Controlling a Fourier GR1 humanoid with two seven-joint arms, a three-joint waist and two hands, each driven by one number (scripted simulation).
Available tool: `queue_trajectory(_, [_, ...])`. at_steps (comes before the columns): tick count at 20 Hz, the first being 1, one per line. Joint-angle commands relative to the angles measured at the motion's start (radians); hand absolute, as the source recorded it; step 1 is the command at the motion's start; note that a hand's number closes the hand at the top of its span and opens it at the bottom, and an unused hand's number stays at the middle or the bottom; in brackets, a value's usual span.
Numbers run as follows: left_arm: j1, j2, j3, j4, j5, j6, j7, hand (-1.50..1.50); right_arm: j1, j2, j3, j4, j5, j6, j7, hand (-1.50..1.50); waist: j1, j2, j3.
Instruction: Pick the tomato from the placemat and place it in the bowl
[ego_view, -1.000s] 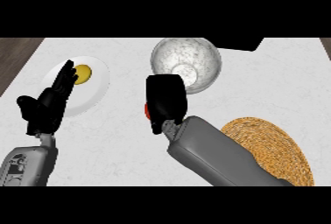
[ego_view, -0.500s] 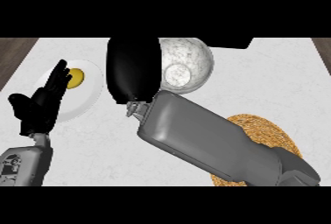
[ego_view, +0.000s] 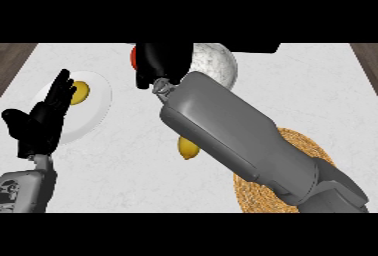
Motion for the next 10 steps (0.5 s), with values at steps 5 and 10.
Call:
queue_trajectory(5, [0.017, 0.004, 0.014, -0.017, 0.002, -0.004, -0.01, 0.0, 0.001, 0.004, -0.119, 0.308, -0.063, -0.218, -0.253, 1.5, -0.007, 0.006, 0.001])
queue_trajectory(10, [0.049, -0.036, -0.029, -0.042, -0.036, 0.023, -0.024, 0.0, -0.026, 0.001, -0.217, 0.483, -0.097, -0.286, -0.413, 1.5, -0.001, 0.009, 0.001])
